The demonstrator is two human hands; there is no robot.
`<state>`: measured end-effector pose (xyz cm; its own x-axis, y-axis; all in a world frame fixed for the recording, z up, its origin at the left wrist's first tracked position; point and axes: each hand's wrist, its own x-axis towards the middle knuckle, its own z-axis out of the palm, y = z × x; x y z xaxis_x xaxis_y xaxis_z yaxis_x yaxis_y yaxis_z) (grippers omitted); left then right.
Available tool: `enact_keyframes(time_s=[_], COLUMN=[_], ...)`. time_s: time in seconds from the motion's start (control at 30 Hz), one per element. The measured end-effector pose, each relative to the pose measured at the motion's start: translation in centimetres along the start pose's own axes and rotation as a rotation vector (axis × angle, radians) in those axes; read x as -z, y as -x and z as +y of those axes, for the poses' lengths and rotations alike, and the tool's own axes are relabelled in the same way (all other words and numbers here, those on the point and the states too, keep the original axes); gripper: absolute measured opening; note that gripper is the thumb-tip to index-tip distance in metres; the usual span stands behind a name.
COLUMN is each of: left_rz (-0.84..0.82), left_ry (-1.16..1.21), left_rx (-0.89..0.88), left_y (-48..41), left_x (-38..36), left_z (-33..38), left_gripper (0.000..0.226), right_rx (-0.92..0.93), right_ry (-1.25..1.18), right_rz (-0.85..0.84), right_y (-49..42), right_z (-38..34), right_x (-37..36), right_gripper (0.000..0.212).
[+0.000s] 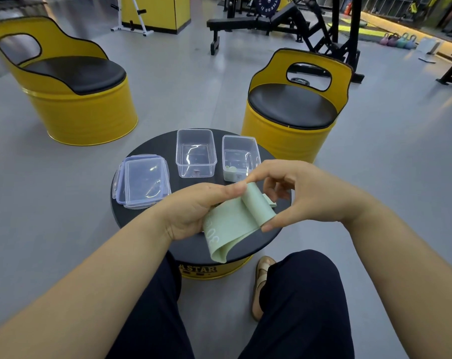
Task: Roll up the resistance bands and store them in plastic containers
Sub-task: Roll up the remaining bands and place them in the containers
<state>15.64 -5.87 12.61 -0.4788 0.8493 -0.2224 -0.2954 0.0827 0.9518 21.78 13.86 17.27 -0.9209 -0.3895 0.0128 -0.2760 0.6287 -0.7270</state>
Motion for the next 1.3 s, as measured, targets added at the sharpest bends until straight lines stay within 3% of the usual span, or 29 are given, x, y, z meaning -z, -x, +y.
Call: enact_keyframes(time_s=[0.07, 0.2, 0.37, 0.53, 0.7, 0.9, 1.03, 1.13, 1.2, 1.3], left_rz=[0.071, 0.178, 0.233, 0.392, 0.439, 0.483, 0.470, 0.478, 0.478, 0.458], left_ry=[-0.034, -0.092, -0.070, 0.119, 0.310, 0.344, 0.309, 0.207, 0.171, 0.124], left_rx=[0.010, 0.001, -0.046, -0.158, -0.281, -0.390, -0.436, -0.464, -0.470, -0.487], left_y=[-0.2, -0.3, -0.4, -1.1, -1.7, -2.0, -1.8, -1.6, -1.3, -1.1], left_x=[-0.4, -1.0, -1.3, -1.2, -2.3, -2.4, -2.1, -2.1, -2.1, -2.1], left_z=[-0.1, 0.2, 0.1, -0.4, -0.1, 0.0, -0.4, -0.6, -0.7, -0.5], left_gripper=[0.060, 0.023, 0.023, 0.037, 0.042, 0.020, 0.020, 0.026, 0.029, 0.031], right_rx=[0.007, 0.005, -0.025, -0.146, -0.315, -0.314, -0.296, -0.294, -0.292, -0.276], right_ry=[0.060, 0.110, 0.078, -0.387, -0.683, -0.752, -0.777, -0.808, -0.788, -0.770], right_rz=[-0.024, -0.042, -0.029, 0.180, 0.473, 0.531, 0.499, 0.443, 0.417, 0.503], right_y=[-0.1, -0.2, 0.0, 0.5, -0.4, -0.3, -0.2, -0.2, -0.1, -0.4], right_z=[0.1, 0.2, 0.3, 0.9, 1.1, 0.9, 0.9, 0.8, 0.6, 0.3], right_x=[0.0, 0.1, 0.3, -0.6, -4.5, -5.8, -5.7, -5.4, -5.2, -4.8], right_gripper=[0.056, 0.055, 0.063, 0.083, 0.067, 0.018, 0.010, 0.015, 0.031, 0.051])
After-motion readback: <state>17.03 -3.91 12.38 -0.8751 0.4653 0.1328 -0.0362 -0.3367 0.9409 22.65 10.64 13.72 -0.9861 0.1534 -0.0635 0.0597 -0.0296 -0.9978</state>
